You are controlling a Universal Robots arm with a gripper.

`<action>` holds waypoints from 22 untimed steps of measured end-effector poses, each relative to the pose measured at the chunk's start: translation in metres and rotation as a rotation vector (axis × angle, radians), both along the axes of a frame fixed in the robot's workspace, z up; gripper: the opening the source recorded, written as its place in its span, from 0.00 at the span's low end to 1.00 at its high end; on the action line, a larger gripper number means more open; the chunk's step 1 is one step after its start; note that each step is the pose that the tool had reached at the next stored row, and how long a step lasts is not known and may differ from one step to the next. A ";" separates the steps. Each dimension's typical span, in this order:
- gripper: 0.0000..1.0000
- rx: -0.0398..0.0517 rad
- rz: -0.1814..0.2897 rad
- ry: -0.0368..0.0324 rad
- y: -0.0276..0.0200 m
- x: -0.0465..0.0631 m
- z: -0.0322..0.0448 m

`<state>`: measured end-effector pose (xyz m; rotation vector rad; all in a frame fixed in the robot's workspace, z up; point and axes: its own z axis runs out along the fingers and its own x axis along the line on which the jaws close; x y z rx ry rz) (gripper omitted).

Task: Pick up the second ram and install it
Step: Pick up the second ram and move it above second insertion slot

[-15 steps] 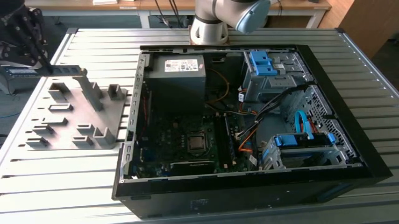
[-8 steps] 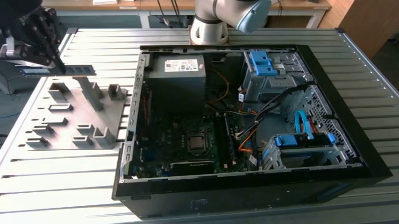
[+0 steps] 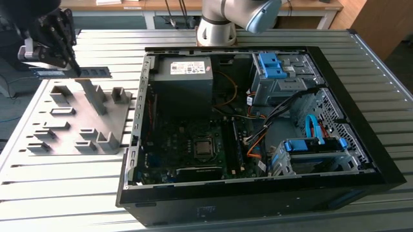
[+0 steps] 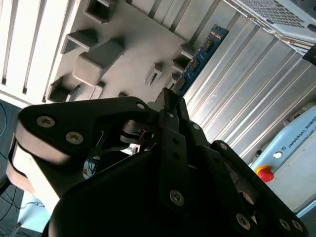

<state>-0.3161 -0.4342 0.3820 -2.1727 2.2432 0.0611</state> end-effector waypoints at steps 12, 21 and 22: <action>0.14 0.0000 0.000 0.0007 0.0000 0.033 0.0000; 0.14 0.0000 0.000 0.0013 0.0000 0.056 0.0000; 0.14 0.0000 0.000 0.0014 0.0000 0.059 0.0000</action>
